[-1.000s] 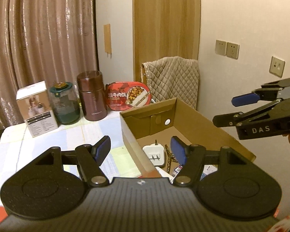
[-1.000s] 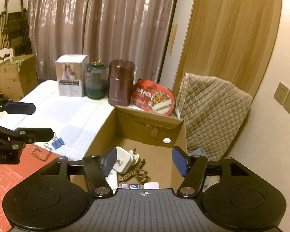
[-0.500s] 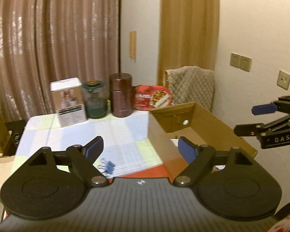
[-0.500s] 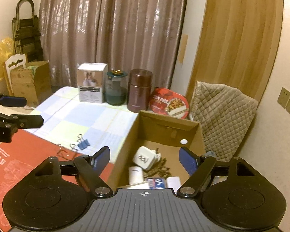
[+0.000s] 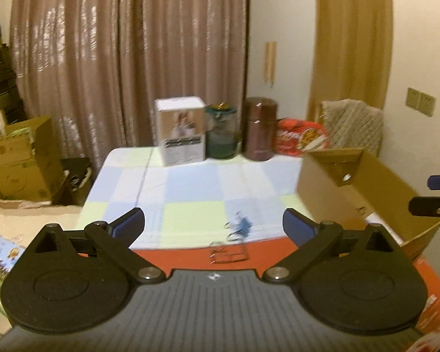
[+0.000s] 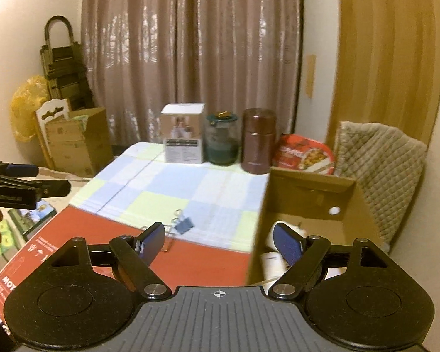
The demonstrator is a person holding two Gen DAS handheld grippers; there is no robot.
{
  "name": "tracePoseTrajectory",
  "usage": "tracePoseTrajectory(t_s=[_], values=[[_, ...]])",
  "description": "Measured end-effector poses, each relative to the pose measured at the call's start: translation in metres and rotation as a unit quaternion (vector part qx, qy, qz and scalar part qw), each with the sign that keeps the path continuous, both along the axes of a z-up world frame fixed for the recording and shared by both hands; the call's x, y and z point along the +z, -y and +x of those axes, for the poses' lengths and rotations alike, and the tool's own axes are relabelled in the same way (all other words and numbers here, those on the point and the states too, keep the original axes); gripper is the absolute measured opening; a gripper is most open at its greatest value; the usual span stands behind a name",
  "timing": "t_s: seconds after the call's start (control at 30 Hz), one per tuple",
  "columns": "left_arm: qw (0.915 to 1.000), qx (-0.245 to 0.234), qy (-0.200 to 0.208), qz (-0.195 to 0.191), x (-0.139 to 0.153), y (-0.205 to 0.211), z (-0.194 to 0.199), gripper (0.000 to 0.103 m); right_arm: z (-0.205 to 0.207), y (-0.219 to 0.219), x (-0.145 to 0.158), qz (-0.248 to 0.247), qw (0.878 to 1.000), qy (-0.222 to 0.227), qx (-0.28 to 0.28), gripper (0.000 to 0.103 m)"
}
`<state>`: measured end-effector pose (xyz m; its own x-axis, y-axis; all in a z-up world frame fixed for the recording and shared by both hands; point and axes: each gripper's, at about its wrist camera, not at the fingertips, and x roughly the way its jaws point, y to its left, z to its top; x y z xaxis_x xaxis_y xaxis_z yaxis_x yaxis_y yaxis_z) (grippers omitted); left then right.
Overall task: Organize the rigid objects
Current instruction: 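Withdraw both tools from the box back over the red mat, then grasp the metal wire stand with the left tool while the right tool grasps the blue binder clip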
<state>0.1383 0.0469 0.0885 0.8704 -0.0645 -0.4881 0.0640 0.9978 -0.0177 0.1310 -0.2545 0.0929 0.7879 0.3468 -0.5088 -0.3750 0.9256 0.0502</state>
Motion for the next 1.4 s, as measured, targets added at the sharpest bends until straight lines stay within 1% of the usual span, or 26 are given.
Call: tracePoseTrajectory(t_s=[0.1, 0.23, 0.47, 0.6, 0.7, 0.83, 0.97, 1.1, 1.17, 1.23, 1.4], values=[[0.9998, 0.011, -0.014, -0.001, -0.017, -0.008, 0.001, 0.099, 0.0, -0.015, -0.013, 0.002, 1.0, 0.004, 0.004, 0.078], [0.9991, 0.024, -0.033, -0.01, -0.042, -0.018, 0.004, 0.099, 0.008, -0.03, -0.033, 0.028, 0.999, -0.007, 0.015, 0.078], [0.9973, 0.03, -0.061, -0.029, -0.08, -0.025, 0.019, 0.099, 0.028, -0.054, -0.075, 0.025, 0.999, -0.024, 0.021, 0.078], [0.9964, 0.031, -0.072, -0.033, -0.104, -0.027, 0.036, 0.099, 0.046, -0.062, -0.091, 0.054, 0.997, -0.039, 0.032, 0.078], [0.9958, 0.029, -0.077, -0.041, -0.117, -0.028, 0.049, 0.099, 0.064, -0.066, -0.094, 0.074, 0.995, -0.056, 0.026, 0.078], [0.9951, 0.023, -0.082, -0.051, -0.129, -0.025, 0.07, 0.099, 0.097, -0.074, -0.099, 0.095, 0.992, -0.078, 0.006, 0.078], [0.995, 0.003, -0.087, -0.048, -0.14, -0.011, 0.09, 0.099, 0.124, -0.08, -0.107, 0.087, 0.992, -0.089, -0.016, 0.078], [0.9952, -0.013, -0.088, -0.04, -0.154, 0.006, 0.111, 0.099, 0.15, -0.086, -0.122, 0.067, 0.99, -0.116, -0.049, 0.078], [0.9953, -0.017, -0.089, -0.035, -0.162, 0.012, 0.119, 0.099, 0.161, -0.086, -0.126, 0.072, 0.988, -0.124, -0.05, 0.078], [0.9956, -0.015, -0.088, -0.029, -0.168, 0.016, 0.126, 0.099, 0.17, -0.085, -0.127, 0.078, 0.988, -0.125, -0.05, 0.078], [0.9965, -0.002, -0.079, -0.027, -0.18, 0.022, 0.146, 0.098, 0.185, -0.078, -0.124, 0.069, 0.989, -0.114, -0.063, 0.078]])
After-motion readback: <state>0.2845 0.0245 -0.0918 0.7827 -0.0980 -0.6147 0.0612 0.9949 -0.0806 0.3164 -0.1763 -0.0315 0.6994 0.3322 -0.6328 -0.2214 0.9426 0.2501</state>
